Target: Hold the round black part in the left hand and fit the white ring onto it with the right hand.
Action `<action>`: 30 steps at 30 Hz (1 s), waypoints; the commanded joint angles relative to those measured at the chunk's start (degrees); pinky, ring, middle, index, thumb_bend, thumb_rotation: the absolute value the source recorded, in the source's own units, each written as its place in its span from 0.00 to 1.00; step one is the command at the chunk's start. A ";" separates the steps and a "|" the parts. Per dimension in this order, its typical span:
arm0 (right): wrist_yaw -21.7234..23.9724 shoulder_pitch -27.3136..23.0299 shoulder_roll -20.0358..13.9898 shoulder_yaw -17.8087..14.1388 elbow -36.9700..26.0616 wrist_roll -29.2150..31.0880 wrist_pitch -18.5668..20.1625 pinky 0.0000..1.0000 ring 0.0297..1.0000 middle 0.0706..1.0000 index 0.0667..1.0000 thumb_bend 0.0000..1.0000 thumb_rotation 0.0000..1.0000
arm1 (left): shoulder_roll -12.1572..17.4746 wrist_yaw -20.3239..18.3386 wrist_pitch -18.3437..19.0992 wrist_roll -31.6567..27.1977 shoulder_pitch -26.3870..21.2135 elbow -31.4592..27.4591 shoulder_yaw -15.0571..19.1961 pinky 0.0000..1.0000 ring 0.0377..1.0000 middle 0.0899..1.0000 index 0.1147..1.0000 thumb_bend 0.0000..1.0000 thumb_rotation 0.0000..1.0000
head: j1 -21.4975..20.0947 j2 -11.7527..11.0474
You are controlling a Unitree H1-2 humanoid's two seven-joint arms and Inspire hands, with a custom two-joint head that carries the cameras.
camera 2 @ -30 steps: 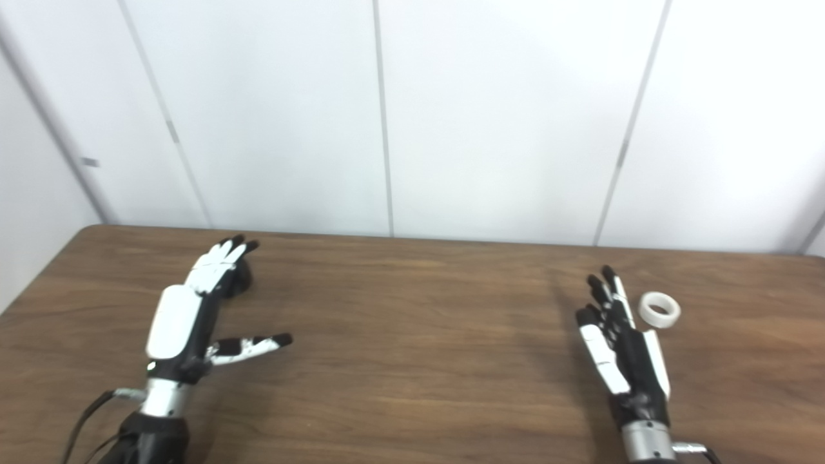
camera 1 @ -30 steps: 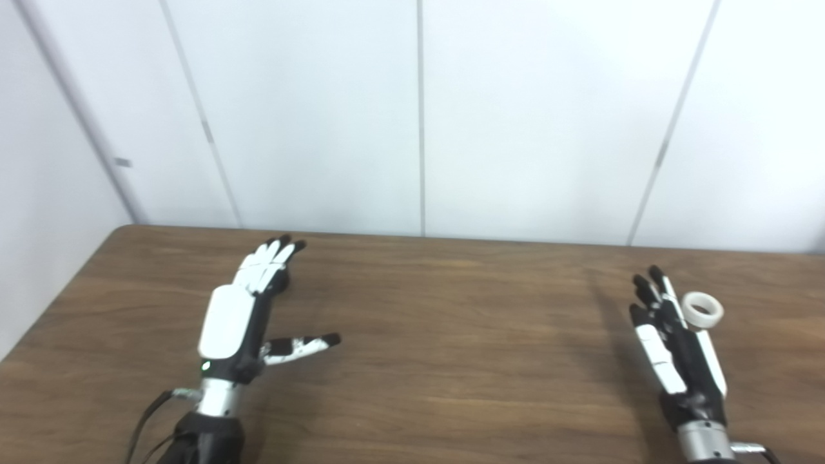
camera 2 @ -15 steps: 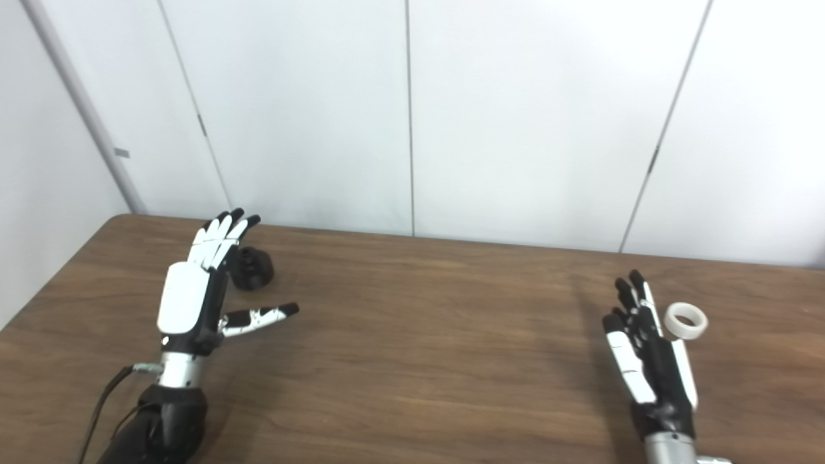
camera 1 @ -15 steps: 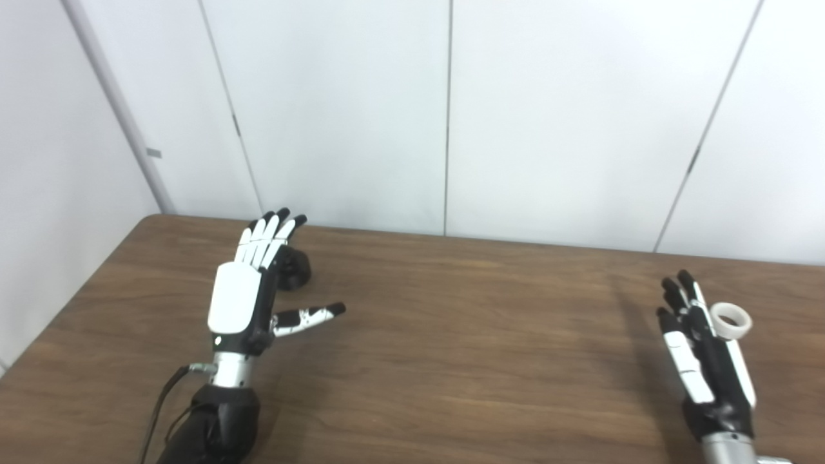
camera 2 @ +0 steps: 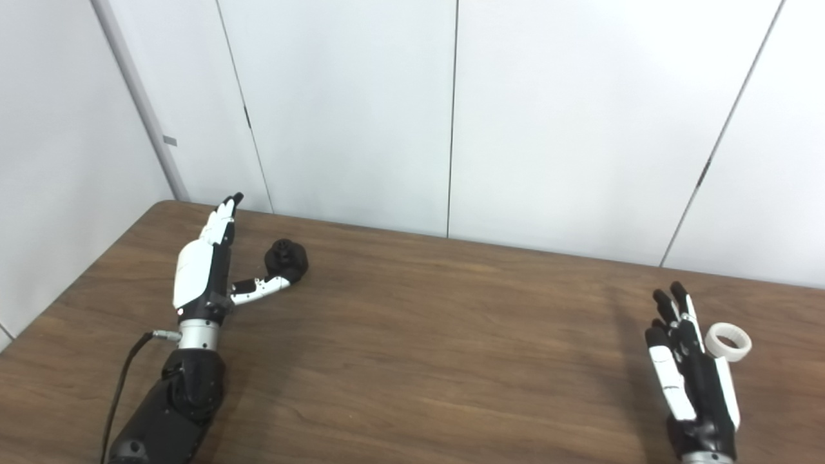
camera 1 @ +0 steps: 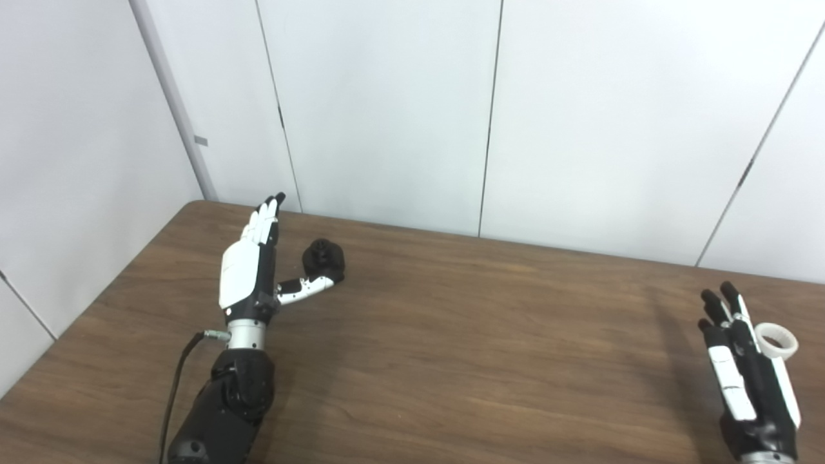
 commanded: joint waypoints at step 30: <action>0.10 4.67 -0.04 0.02 1.80 -0.61 -0.77 0.94 0.97 0.93 0.97 0.45 0.76 | 3.45 -20.69 4.79 -14.67 -1.44 -0.21 0.49 0.97 1.00 1.00 0.94 1.00 0.41 | 1.37 1.72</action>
